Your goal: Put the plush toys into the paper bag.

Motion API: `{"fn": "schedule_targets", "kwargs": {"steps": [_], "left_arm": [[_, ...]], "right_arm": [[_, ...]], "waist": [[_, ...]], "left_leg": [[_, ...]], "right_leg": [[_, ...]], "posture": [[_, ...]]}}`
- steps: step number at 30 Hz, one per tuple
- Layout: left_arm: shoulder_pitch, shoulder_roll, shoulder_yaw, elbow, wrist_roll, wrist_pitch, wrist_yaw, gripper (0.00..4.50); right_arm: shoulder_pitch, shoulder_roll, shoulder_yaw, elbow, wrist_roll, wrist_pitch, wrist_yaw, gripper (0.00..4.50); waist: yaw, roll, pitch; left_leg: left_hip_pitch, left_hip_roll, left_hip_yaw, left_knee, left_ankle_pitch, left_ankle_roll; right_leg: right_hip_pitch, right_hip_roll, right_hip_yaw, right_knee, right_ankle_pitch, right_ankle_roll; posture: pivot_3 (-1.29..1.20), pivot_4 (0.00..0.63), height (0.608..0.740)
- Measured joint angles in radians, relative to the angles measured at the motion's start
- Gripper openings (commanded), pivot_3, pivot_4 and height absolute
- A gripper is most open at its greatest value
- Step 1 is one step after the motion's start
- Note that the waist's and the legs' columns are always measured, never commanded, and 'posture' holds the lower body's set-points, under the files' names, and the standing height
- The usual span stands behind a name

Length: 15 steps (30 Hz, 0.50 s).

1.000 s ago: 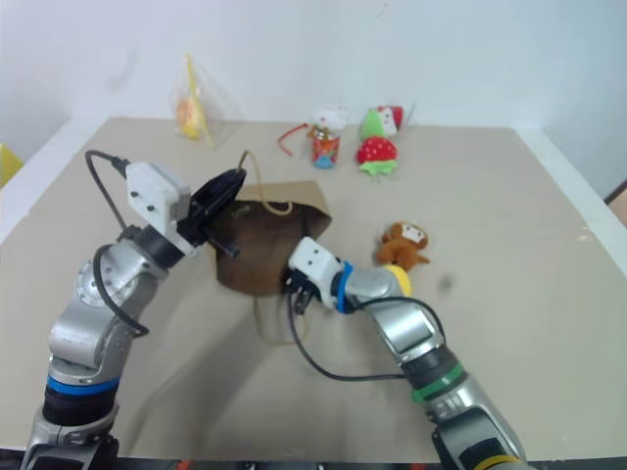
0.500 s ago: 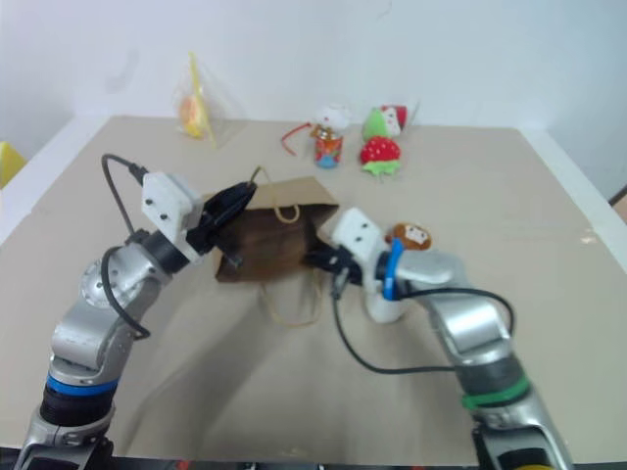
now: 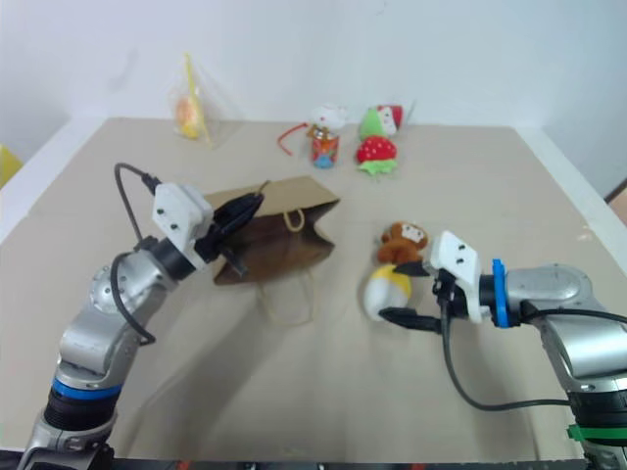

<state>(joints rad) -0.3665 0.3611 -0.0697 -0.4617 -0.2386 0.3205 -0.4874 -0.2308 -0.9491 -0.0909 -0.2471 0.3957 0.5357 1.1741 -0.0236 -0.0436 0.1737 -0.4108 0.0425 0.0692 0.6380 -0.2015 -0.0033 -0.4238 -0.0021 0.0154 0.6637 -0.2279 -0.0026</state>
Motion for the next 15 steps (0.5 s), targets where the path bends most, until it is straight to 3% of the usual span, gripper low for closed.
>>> {"fn": "schedule_targets", "kwargs": {"steps": [6, 9, 15], "left_arm": [[0.002, -0.001, 0.000, -0.002, -0.002, 0.011, 0.002, 0.00], [0.001, -0.001, 0.000, -0.003, -0.003, 0.013, 0.003, 0.00], [0.001, -0.001, 0.000, -0.003, -0.003, 0.014, 0.006, 0.00]], "right_arm": [[-0.031, 0.076, 0.100, 0.163, -0.129, -0.194, -0.043, 4.47], [-0.056, 0.090, 0.115, 0.210, -0.166, -0.261, -0.055, 3.67], [-0.053, 0.098, 0.132, 0.232, -0.196, -0.351, -0.060, 1.10]], "waist": [[0.001, -0.001, 0.000], [0.002, -0.001, 0.000], [0.003, -0.001, 0.000]], "left_leg": [[0.002, 0.000, 0.000, 0.000, 0.000, 0.000], [0.001, 0.000, 0.000, 0.000, 0.000, 0.000], [0.002, 0.000, 0.000, 0.000, 0.000, 0.000]], "right_leg": [[0.001, 0.001, 0.000, 0.000, 0.000, 0.000], [0.002, 0.001, 0.001, 0.000, 0.000, 0.000], [0.002, 0.000, 0.001, 0.000, 0.000, 0.000]], "posture": [[0.00, 0.150, 0.740], [0.00, 0.150, 0.740], [0.00, 0.150, 0.740]]}}
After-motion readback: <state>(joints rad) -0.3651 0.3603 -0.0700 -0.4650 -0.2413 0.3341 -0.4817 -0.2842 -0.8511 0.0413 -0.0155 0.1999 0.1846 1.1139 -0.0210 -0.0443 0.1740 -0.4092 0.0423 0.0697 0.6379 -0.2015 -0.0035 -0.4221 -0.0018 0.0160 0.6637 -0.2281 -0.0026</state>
